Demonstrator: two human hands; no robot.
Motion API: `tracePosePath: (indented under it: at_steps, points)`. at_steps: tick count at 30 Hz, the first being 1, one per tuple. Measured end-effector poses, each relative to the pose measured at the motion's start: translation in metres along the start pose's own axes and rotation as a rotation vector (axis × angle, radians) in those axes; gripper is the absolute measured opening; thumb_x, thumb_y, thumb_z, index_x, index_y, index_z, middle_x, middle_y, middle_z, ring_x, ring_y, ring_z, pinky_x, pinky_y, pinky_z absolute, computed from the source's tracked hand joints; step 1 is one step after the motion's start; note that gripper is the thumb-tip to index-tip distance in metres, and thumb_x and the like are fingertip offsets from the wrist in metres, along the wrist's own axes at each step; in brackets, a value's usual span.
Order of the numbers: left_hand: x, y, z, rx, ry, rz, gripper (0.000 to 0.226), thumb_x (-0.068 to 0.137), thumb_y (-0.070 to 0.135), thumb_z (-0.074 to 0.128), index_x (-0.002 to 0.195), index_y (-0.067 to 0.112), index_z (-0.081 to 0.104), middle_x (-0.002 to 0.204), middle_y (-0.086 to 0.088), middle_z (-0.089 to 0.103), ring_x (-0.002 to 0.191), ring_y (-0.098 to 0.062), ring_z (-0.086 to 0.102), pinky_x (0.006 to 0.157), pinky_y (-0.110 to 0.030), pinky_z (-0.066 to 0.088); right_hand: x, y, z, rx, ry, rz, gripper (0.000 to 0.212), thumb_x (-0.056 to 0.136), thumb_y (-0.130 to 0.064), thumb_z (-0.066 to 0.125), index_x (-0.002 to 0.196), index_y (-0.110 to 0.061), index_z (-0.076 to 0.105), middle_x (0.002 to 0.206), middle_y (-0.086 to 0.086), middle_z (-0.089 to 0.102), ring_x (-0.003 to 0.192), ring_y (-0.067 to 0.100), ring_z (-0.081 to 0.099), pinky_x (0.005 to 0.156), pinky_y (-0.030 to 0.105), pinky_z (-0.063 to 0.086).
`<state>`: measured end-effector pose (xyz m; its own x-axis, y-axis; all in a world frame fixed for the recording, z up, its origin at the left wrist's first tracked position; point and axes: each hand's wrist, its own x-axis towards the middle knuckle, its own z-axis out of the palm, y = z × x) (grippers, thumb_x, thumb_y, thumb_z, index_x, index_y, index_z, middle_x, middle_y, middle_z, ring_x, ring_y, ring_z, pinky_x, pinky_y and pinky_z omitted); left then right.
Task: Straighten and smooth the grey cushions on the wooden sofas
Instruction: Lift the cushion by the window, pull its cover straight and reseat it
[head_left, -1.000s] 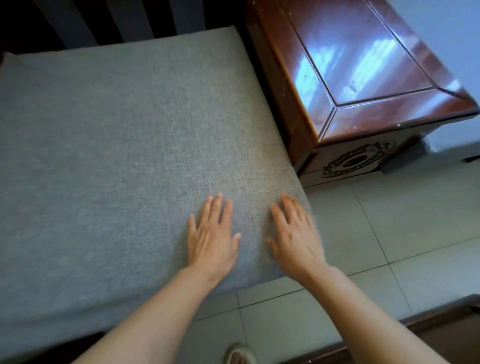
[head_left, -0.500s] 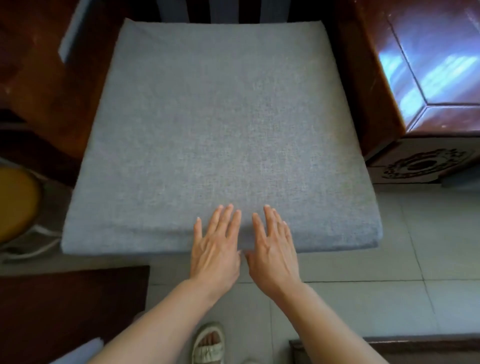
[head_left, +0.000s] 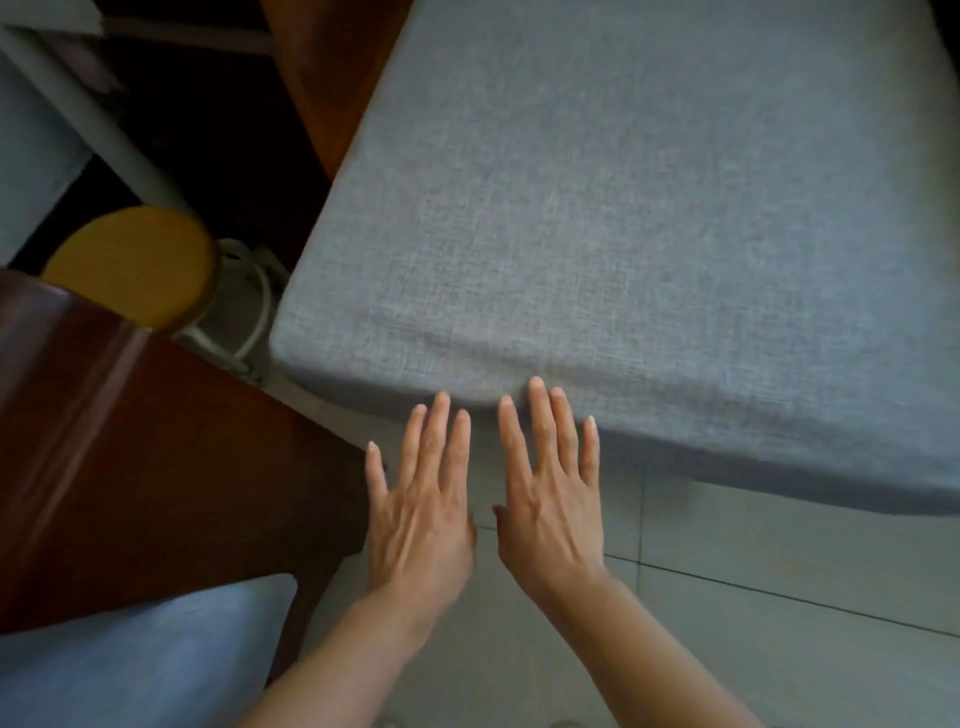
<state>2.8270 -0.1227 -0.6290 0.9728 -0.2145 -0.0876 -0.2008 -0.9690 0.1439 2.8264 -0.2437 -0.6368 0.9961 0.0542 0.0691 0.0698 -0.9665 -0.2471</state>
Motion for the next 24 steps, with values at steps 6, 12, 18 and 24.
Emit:
tracePosePath:
  at_steps: [6,12,18,24]
  points:
    - [0.010,-0.032,0.040,0.047,0.168,0.134,0.110,0.058,0.014,0.081,0.150,0.015,0.022,0.160,-0.003,0.007,0.144,-0.026,0.018,0.108,-0.054,0.010,0.007,-0.007,0.048,-0.097,0.247,0.038,0.108,0.057,-0.004,0.075,0.148,-0.014,0.020,0.156,0.018,0.009,0.146,0.032,0.003,0.115,0.053,0.006]
    - [0.034,-0.043,0.085,0.012,0.379,0.212,0.107,0.055,0.017,0.085,0.146,0.020,0.028,0.160,0.001,-0.007,0.143,-0.031,0.018,0.106,-0.060,0.021,0.023,0.013,0.086,-0.229,0.460,-0.036,0.116,0.056,-0.009,0.082,0.148,-0.018,0.012,0.154,0.016,0.003,0.146,0.029,-0.007,0.116,0.053,-0.002]
    - [0.066,-0.058,0.124,0.052,0.572,0.298,0.124,0.047,0.020,0.089,0.146,0.028,0.015,0.158,0.006,-0.015,0.141,-0.028,0.008,0.105,-0.059,0.021,0.044,0.028,0.111,-0.304,0.722,-0.111,0.107,0.061,-0.011,0.079,0.146,-0.017,0.014,0.152,0.017,0.004,0.146,0.030,-0.007,0.114,0.053,-0.006]
    - [0.089,-0.069,0.138,0.132,0.770,0.361,0.115,0.054,0.017,0.084,0.145,0.030,0.015,0.155,0.003,0.004,0.139,-0.026,0.008,0.101,-0.059,0.017,0.052,0.040,0.120,-0.350,0.795,-0.200,0.114,0.057,-0.027,0.086,0.146,-0.024,0.015,0.152,0.016,0.002,0.145,0.029,-0.010,0.115,0.052,-0.008]
